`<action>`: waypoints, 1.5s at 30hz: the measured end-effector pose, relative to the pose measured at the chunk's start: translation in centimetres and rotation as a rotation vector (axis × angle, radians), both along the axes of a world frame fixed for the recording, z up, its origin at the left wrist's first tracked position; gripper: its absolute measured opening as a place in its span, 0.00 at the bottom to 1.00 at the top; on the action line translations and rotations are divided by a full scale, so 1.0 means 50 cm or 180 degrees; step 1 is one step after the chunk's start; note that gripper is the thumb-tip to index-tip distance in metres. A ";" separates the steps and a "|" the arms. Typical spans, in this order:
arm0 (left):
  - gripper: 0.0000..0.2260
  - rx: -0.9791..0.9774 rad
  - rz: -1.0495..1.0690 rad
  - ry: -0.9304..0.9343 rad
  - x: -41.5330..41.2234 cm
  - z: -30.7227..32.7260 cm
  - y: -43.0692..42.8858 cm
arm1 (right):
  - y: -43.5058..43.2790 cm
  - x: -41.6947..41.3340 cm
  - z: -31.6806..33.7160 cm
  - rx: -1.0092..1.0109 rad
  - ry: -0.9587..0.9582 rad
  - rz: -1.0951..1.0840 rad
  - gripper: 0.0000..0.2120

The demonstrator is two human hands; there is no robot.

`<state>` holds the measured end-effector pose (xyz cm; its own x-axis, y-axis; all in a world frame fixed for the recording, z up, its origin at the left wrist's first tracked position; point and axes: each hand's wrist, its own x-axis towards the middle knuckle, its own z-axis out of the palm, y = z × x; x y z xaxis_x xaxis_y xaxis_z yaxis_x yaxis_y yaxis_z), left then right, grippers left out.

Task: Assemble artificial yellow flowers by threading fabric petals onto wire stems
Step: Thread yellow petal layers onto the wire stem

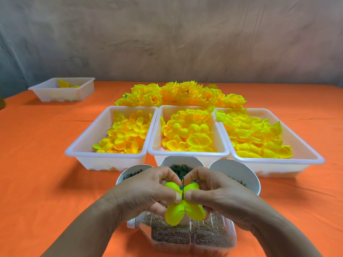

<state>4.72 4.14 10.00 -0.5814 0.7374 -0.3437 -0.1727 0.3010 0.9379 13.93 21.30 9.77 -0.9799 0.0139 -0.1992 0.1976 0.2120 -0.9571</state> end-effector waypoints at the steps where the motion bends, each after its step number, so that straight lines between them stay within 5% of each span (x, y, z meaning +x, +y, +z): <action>1: 0.20 0.0017 -0.0017 -0.0060 -0.002 0.001 -0.002 | 0.002 0.001 0.002 0.0011 0.0001 0.0014 0.07; 11: 0.22 -0.0203 0.0204 -0.0060 -0.023 0.009 -0.021 | 0.030 0.004 0.014 0.0100 -0.0031 -0.0219 0.09; 24: 0.08 0.0274 0.0495 0.0448 -0.062 -0.010 -0.018 | 0.086 -0.066 0.019 0.0700 0.0389 -0.0645 0.02; 29: 0.05 0.0181 0.0750 0.0444 -0.087 -0.030 -0.013 | 0.116 -0.124 0.018 0.1273 0.0460 -0.0747 0.04; 38: 0.09 -0.0037 0.0823 0.0639 -0.113 -0.077 0.006 | 0.035 -0.178 -0.028 0.3515 0.0783 0.0629 0.10; 45: 0.12 0.0017 0.0848 0.0612 -0.118 -0.089 0.006 | -0.010 -0.206 -0.059 0.3826 0.0707 0.0905 0.03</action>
<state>-1.19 4.44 5.55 -0.8081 0.5521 -0.2055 -0.0645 0.2639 0.9624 3.62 20.82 6.81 -0.9887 -0.1450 -0.0376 -0.1387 0.9810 -0.1359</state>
